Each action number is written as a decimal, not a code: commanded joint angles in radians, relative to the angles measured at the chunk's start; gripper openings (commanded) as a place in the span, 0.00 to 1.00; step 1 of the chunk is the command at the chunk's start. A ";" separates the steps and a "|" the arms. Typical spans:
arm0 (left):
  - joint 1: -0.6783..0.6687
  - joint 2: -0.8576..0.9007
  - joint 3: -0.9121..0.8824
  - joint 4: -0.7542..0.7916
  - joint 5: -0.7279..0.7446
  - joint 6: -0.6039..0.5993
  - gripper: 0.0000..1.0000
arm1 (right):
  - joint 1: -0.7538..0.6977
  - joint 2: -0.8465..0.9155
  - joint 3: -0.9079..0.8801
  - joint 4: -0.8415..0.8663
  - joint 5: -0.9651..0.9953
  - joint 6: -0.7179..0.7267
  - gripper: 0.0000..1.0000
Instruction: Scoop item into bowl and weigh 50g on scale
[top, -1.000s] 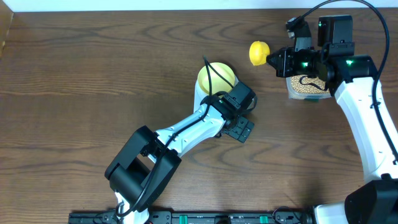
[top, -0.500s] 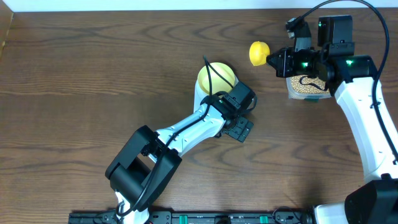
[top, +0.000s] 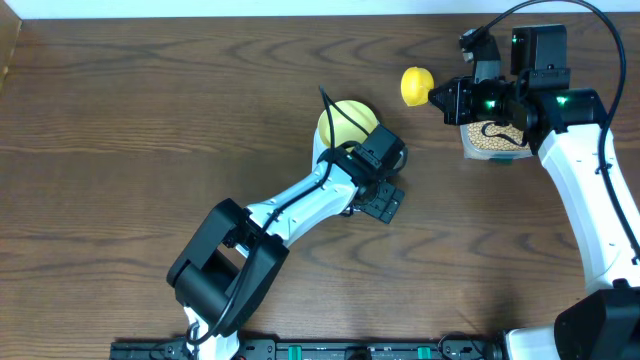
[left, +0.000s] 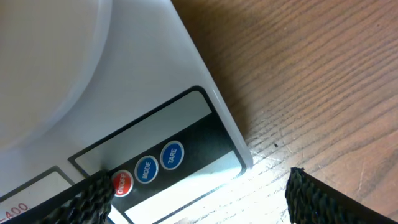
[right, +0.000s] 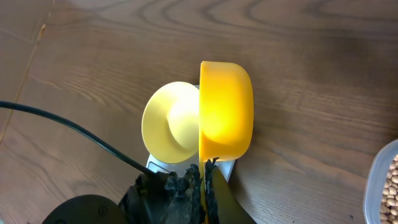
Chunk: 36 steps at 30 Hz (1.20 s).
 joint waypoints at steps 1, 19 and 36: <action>0.005 -0.071 0.018 -0.014 0.016 0.006 0.91 | 0.003 -0.005 0.022 -0.001 -0.003 -0.024 0.01; 0.039 -0.350 0.017 -0.153 0.000 0.006 0.91 | 0.003 -0.005 0.022 -0.002 -0.024 -0.028 0.01; 0.045 -0.349 0.013 -0.219 -0.117 0.012 0.91 | -0.022 -0.005 0.022 -0.013 -0.029 -0.054 0.01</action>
